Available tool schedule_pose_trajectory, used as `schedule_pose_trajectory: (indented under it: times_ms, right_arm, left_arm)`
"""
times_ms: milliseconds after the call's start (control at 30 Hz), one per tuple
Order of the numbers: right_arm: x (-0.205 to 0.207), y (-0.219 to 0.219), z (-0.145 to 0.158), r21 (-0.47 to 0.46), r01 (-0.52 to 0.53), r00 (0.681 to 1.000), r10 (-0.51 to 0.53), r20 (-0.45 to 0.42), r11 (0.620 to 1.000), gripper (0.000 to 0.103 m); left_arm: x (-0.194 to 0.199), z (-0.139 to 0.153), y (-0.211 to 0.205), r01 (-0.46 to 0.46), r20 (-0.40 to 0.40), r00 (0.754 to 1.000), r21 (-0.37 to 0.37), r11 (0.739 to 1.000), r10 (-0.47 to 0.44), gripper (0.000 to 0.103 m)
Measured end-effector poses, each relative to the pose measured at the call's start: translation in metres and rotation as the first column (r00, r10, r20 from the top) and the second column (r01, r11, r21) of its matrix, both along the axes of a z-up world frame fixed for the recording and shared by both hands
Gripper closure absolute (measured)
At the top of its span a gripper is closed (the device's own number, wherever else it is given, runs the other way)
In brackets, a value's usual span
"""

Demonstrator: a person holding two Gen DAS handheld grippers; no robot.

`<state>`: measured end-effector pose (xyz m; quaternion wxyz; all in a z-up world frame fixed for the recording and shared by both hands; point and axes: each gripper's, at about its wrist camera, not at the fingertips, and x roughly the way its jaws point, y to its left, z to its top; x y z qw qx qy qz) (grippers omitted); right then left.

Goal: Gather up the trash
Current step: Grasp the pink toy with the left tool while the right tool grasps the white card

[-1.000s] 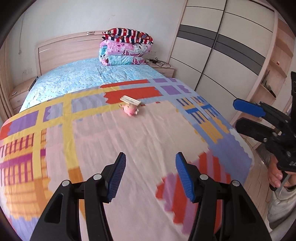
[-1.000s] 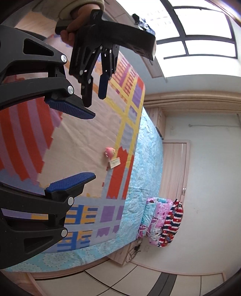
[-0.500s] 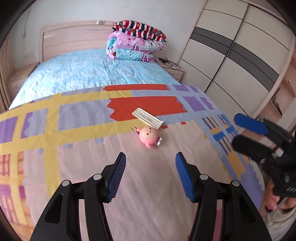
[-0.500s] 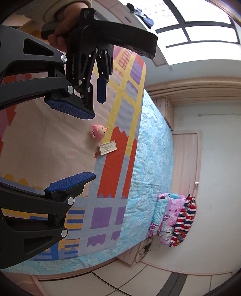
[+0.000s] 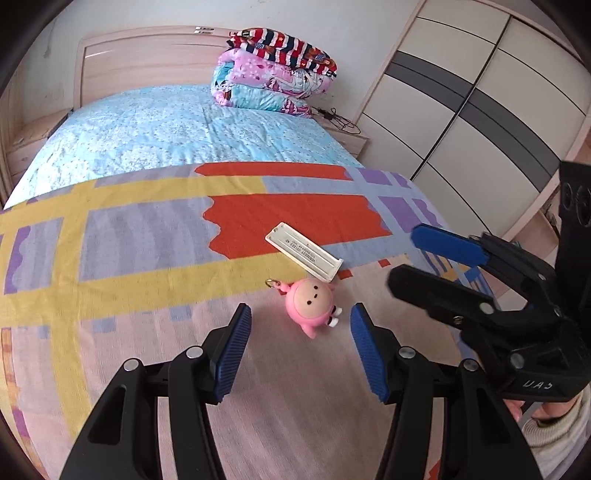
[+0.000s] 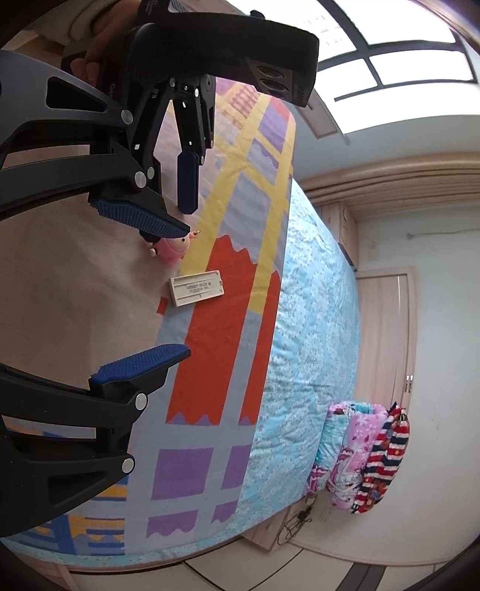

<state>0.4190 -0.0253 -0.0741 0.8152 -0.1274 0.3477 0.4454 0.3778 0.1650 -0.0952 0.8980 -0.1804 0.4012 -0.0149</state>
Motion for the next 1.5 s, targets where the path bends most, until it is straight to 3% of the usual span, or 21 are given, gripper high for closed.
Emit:
schedule_pose_trajectory:
  times_ms: [267,433,500,867,1000,1367,1500]
  right_arm:
    - [0.019,-0.003,-0.008,0.032,0.022,0.997,-0.02,-0.072,0.999,0.044]
    - [0.03,-0.008,-0.011,0.066,0.034,0.994,-0.027,-0.105,0.997,0.044]
    - [0.033,-0.01,-0.012,0.075,0.037,0.993,-0.029,-0.115,0.996,0.044]
    - [0.027,0.007,-0.027,0.002,-0.015,0.997,0.015,-0.072,1.0,0.046]
    - [0.023,0.015,-0.035,-0.045,-0.033,0.998,0.031,-0.057,0.998,0.062]
    - [0.013,0.031,-0.038,-0.134,-0.043,0.999,0.046,0.02,0.99,0.062]
    - [0.01,0.032,-0.038,-0.146,-0.046,0.998,0.05,0.028,0.988,0.08]
  left_arm:
    - [0.006,-0.002,-0.001,-0.006,0.011,1.0,0.013,1.0,0.005,0.051]
    - [0.009,-0.003,-0.005,-0.005,0.017,1.0,0.055,0.998,0.004,0.059]
    - [0.01,-0.005,-0.006,0.021,0.016,1.0,0.018,1.0,-0.021,0.071]
    - [0.003,-0.001,-0.004,0.013,0.016,1.0,0.055,0.998,-0.014,0.076]
    - [-0.002,0.002,0.004,-0.021,0.021,1.0,0.047,0.999,0.02,0.076]
    - [-0.005,0.007,-0.001,-0.016,0.032,0.999,0.074,0.997,0.014,0.076]
    - [-0.008,0.008,-0.001,-0.018,0.033,0.999,0.08,0.997,0.015,0.076]
